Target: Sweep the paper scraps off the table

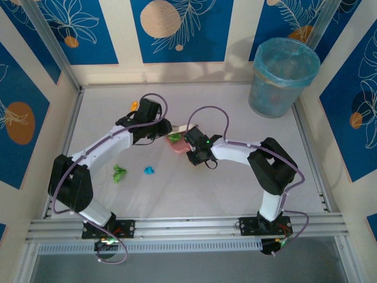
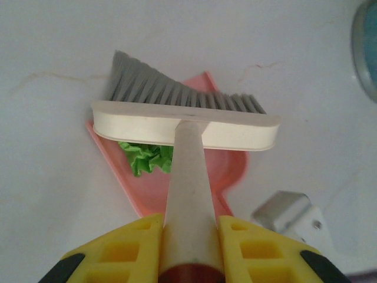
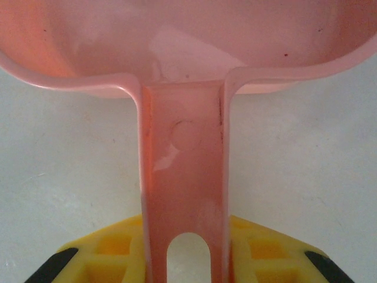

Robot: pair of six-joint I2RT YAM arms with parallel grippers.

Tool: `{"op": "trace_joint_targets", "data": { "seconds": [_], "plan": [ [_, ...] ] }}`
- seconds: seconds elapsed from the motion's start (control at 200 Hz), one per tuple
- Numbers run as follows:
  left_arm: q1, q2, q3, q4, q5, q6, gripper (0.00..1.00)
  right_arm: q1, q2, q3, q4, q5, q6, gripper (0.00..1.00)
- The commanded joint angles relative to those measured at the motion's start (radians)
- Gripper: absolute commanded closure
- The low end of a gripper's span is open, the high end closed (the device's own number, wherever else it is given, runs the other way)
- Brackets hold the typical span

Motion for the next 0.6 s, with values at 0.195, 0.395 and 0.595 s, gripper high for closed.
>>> {"op": "trace_joint_targets", "data": {
  "seconds": [0.195, 0.395, 0.595],
  "plan": [
    [-0.014, -0.112, -0.115, 0.162, 0.152, -0.144, 1.0, -0.005, -0.012, -0.008, -0.009, 0.036, 0.018, 1.0],
    [-0.013, -0.169, -0.137, 0.186, 0.092, -0.166, 1.0, -0.006, -0.036, -0.024, 0.007, 0.052, 0.02, 1.0],
    [-0.013, -0.294, -0.178, 0.164, -0.108, -0.153, 1.0, -0.007, -0.089, -0.069, 0.049, 0.052, 0.024, 1.0]
  ]
}}
